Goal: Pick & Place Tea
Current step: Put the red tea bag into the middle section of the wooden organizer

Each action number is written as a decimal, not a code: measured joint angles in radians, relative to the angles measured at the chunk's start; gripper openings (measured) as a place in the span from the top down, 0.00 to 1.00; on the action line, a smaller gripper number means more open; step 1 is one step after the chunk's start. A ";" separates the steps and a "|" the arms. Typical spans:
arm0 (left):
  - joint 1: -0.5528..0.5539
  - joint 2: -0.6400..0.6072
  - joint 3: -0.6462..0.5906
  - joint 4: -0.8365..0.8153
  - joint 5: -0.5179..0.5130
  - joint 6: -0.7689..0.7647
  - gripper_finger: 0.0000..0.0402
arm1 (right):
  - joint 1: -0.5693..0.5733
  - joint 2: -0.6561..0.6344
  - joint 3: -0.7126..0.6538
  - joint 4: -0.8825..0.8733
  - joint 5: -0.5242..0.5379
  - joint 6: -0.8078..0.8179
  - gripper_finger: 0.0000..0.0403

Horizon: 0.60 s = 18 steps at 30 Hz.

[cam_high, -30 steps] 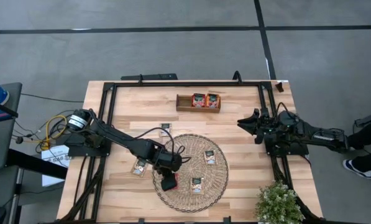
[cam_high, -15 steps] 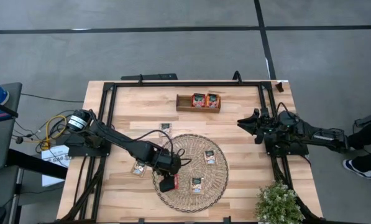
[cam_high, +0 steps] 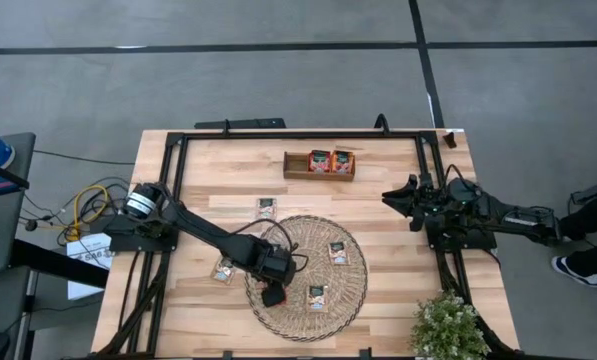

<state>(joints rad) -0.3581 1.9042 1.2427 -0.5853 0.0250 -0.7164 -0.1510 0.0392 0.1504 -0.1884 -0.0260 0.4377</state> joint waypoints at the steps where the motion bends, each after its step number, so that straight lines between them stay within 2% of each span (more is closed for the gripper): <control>1: -0.001 0.007 0.000 -0.002 0.001 -0.006 0.31 | 0.000 0.000 0.000 0.000 0.000 0.000 0.76; 18: -0.003 0.026 0.002 -0.026 -0.032 0.009 0.32 | 0.000 0.000 0.000 0.000 0.000 -0.001 0.76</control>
<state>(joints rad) -0.3611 1.9301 1.2446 -0.6111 -0.0072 -0.7070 -0.1511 0.0391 0.1503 -0.1886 -0.0257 0.4370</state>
